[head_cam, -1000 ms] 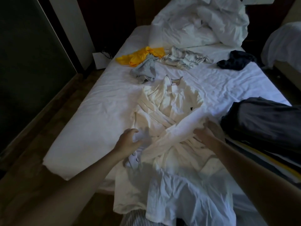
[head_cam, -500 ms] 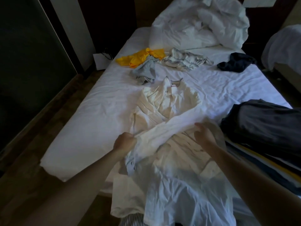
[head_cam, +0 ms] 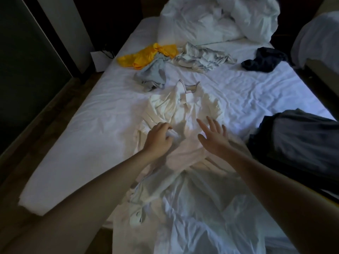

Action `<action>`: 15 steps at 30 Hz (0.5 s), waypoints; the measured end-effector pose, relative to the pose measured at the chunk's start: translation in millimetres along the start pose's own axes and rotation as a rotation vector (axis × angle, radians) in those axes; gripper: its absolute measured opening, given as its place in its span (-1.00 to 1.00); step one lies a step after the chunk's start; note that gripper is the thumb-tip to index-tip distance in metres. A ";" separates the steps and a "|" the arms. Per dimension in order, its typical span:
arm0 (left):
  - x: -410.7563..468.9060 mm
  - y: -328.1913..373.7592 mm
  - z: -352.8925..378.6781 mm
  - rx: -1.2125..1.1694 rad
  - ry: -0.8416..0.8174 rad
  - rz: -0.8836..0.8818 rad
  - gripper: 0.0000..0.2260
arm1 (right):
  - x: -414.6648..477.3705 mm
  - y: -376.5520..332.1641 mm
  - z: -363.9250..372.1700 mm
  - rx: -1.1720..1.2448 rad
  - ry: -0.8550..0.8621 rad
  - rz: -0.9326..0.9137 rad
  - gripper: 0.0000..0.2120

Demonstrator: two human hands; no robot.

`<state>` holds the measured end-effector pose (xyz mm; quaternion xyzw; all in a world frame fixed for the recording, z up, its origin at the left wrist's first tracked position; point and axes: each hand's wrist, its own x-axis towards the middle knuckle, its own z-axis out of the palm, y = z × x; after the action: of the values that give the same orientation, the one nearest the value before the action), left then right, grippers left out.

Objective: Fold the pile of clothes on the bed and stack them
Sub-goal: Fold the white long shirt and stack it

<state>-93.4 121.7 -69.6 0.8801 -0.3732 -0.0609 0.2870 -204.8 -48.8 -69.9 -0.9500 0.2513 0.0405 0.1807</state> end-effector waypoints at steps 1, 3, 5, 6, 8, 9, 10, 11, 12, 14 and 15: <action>17.2 3.2 1.0 0.016 -0.008 -0.016 -0.71 | 10.7 1.1 -4.1 0.031 0.021 0.031 -0.47; 56.6 2.6 1.6 0.028 -0.023 -0.079 -0.73 | 37.2 7.8 -9.6 0.111 0.074 0.117 -0.45; 92.9 -2.6 -0.1 0.017 -0.012 -0.130 -0.81 | 60.6 15.9 -18.2 0.154 0.140 0.166 -0.43; 114.1 -7.6 -0.1 0.021 -0.006 -0.147 -0.83 | 75.8 22.3 -19.9 0.177 0.179 0.184 -0.43; 151.2 -20.4 2.7 0.047 -0.025 -0.185 -0.81 | 103.6 34.9 -18.6 0.207 0.225 0.208 -0.48; 167.4 -28.3 5.8 0.057 -0.046 -0.206 -0.80 | 118.1 41.0 -15.6 0.209 0.250 0.202 -0.50; 183.2 -36.5 10.3 0.067 -0.069 -0.214 -0.80 | 133.5 47.2 -11.6 0.205 0.278 0.191 -0.51; 197.9 -42.8 15.4 0.071 -0.094 -0.214 -0.80 | 149.0 53.0 -7.7 0.197 0.307 0.183 -0.52; 212.7 -51.6 23.4 0.057 -0.104 -0.204 -0.82 | 163.7 59.5 -2.3 0.184 0.312 0.189 -0.52; 234.2 -66.1 40.8 0.028 -0.070 -0.222 -0.93 | 187.3 73.9 12.2 0.150 0.218 0.238 -0.47; 240.9 -71.2 49.6 0.006 -0.049 -0.252 -0.92 | 194.3 80.0 21.5 0.125 0.143 0.267 -0.44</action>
<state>106.9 -28.1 -124.1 0.9192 -0.2666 -0.1166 0.2652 -74.8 -195.6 -148.3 -0.8956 0.3895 -0.0191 0.2141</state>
